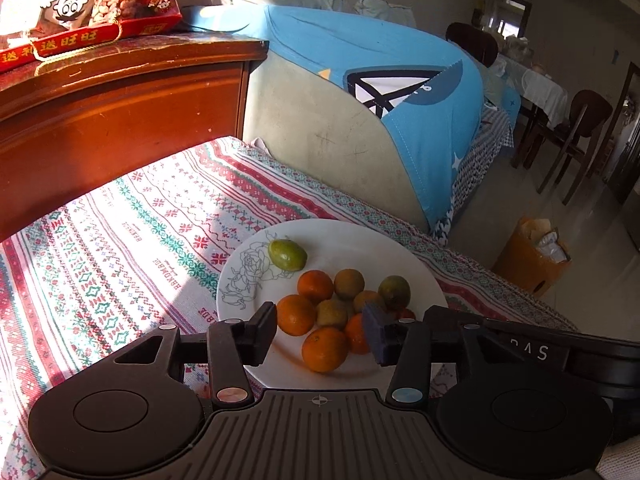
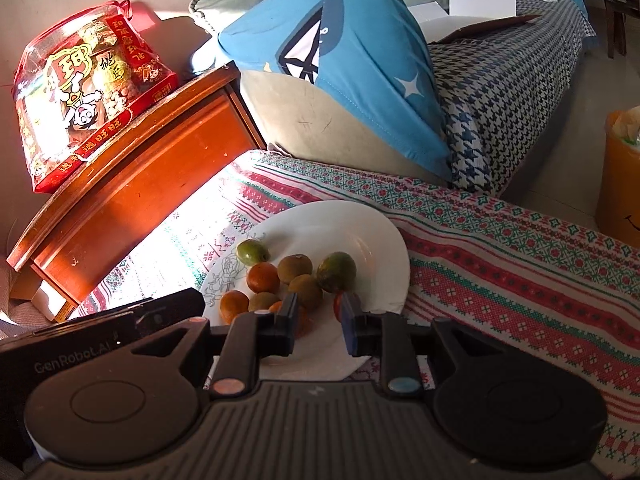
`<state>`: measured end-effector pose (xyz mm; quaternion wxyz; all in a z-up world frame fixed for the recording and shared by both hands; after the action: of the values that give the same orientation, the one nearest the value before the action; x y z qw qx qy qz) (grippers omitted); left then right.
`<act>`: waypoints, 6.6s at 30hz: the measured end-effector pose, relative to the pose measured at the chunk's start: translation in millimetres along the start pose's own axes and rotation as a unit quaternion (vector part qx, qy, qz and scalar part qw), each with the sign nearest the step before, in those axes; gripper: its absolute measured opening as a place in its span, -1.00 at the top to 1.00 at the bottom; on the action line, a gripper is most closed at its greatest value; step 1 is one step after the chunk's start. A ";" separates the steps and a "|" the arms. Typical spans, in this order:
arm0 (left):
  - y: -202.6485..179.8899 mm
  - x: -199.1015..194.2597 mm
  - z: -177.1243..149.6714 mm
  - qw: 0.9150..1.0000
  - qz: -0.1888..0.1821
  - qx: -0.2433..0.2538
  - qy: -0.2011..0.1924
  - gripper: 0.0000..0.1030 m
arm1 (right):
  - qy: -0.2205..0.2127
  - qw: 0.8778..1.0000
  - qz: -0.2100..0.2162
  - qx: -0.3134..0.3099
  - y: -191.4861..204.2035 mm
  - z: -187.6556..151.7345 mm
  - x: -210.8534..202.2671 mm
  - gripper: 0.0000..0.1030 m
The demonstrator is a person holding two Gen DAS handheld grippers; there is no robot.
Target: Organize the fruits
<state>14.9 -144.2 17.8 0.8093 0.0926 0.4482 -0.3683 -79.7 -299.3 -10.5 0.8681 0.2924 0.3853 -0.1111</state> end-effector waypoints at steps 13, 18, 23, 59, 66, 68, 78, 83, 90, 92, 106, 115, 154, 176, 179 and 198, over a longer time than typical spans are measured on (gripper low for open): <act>28.6 -35.5 -5.6 0.998 0.059 -0.034 0.006 -0.06 | 0.020 0.997 0.030 -0.071 34.8 -19.9 -1.2 0.40; 49.6 -40.7 -13.8 0.994 0.085 -0.065 0.019 -0.07 | 0.034 0.994 0.046 -0.094 48.0 -29.1 1.7 0.40; 74.8 -47.4 -18.8 0.989 0.105 -0.101 0.021 -0.07 | 0.047 0.989 0.067 -0.120 64.2 -38.3 9.1 0.40; 106.8 -46.6 -46.4 0.981 0.131 -0.128 0.069 -0.16 | 0.089 0.986 0.057 -0.126 92.0 -51.8 65.5 0.63; 88.9 -34.7 -52.7 0.987 0.110 -0.092 0.074 -0.15 | 0.099 0.985 0.056 -0.128 77.2 -57.8 51.7 0.63; 83.5 -29.9 -53.8 0.988 0.107 -0.079 0.075 -0.15 | 0.101 0.985 0.054 -0.126 73.2 -58.8 49.1 0.63; 66.9 -5.4 -58.3 0.993 0.088 -0.044 0.072 -0.08 | 0.104 0.986 0.051 -0.119 62.4 -60.4 42.9 0.63; 67.1 5.5 -58.6 0.992 0.096 -0.046 0.070 0.04 | 0.104 0.987 0.051 -0.115 59.7 -60.3 41.6 0.63; 59.8 6.4 -59.4 0.994 0.093 -0.028 0.056 0.45 | 0.103 0.987 0.054 -0.112 57.6 -59.7 38.8 0.63; 58.9 5.4 -60.3 0.994 0.088 -0.029 0.054 0.45 | 0.101 0.987 0.055 -0.111 57.7 -59.1 37.1 0.63; 60.8 -23.7 -38.2 0.996 0.068 -0.054 0.009 0.46 | 0.056 0.990 0.079 -0.101 60.2 -31.1 5.4 0.63; 44.2 -25.8 0.0 0.998 0.046 -0.043 -0.019 0.45 | 0.012 0.993 0.068 -0.099 46.2 30.4 -9.5 0.63; 23.2 37.1 41.7 0.996 0.049 -0.065 0.023 -0.02 | 0.052 0.998 0.011 -0.017 0.2 71.8 46.2 0.27; 12.5 -16.8 12.4 0.988 0.086 -0.102 0.075 -0.53 | 0.060 0.995 -0.082 -0.020 18.7 31.0 -17.5 -0.49; 7.1 -22.8 6.8 0.988 0.096 -0.096 0.080 -0.55 | 0.072 0.993 -0.094 -0.008 16.5 22.4 -19.7 -0.54; 4.3 -22.6 -8.2 0.977 0.147 -0.094 0.119 -0.57 | 0.098 0.985 -0.138 -0.034 24.3 5.5 -12.2 -0.72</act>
<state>5.0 -125.6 30.2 0.8009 0.1240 0.5551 -0.1875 -74.5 -283.4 11.7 0.8118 0.2165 0.5087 -0.1880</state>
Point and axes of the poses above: each gripper's, at about its wrist camera, not at the fingertips, and x roughly the way its jaws point, y to its left, z to its top, the point moved 3 cm from there along x, roughly the way its jaws point, and after that the axes turned 13 degrees about y, right-handed, at the moved point
